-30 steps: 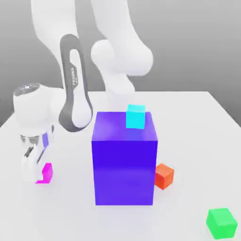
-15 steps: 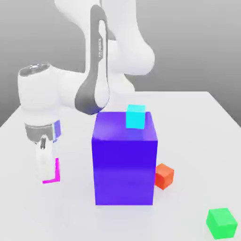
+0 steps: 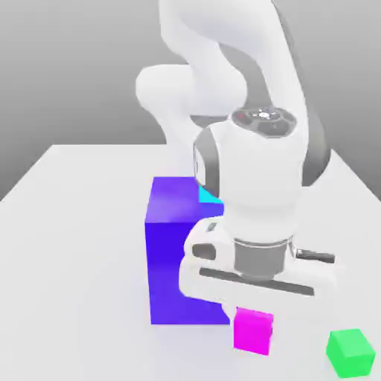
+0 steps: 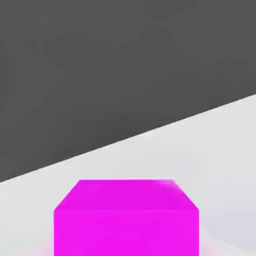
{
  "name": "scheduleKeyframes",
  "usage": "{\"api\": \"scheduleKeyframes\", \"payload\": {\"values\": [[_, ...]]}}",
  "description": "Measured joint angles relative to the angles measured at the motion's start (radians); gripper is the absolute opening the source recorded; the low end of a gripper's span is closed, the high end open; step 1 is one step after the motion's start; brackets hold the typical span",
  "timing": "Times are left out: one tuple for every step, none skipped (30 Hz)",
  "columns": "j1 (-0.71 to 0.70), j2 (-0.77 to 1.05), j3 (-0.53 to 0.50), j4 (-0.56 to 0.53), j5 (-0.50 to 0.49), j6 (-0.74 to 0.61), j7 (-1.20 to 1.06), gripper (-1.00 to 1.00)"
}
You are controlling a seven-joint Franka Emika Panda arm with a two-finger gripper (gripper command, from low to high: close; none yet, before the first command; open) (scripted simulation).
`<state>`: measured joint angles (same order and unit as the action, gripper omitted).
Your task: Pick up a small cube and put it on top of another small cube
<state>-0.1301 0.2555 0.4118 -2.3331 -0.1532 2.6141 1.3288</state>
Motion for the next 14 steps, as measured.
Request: {"api": "scheduleKeyframes", "payload": {"values": [[0.024,0.006,0.017,0.013,-0.014,-0.014,-0.005,-1.0],[0.048,0.012,0.033,0.025,-0.028,-0.028,-0.01,-1.0],[0.071,0.018,0.05,0.035,-0.042,-0.042,-0.014,-1.0],[0.096,0.025,0.066,0.048,-0.056,-0.056,-0.019,-1.0],[0.112,0.02,0.077,0.043,-0.061,-0.07,-0.014,-1.0],[0.124,0.029,0.075,0.037,-0.075,-0.066,0.0,-1.0],[0.138,0.052,0.063,0.036,-0.097,-0.05,0.018,-1.0],[0.154,0.081,0.046,0.037,-0.123,-0.026,0.038,-1.0],[0.172,0.114,0.024,0.04,-0.151,0.0,0.058,-1.0],[0.189,0.147,0.002,0.043,-0.178,0.027,0.078,1.0],[0.189,0.147,0.002,0.043,-0.178,0.027,0.078,1.0],[0.189,0.147,0.002,0.043,-0.178,0.027,0.078,1.0],[0.189,0.147,0.002,0.043,-0.178,0.027,0.078,1.0],[0.189,0.147,0.002,0.043,-0.178,0.027,0.078,1.0]]}}
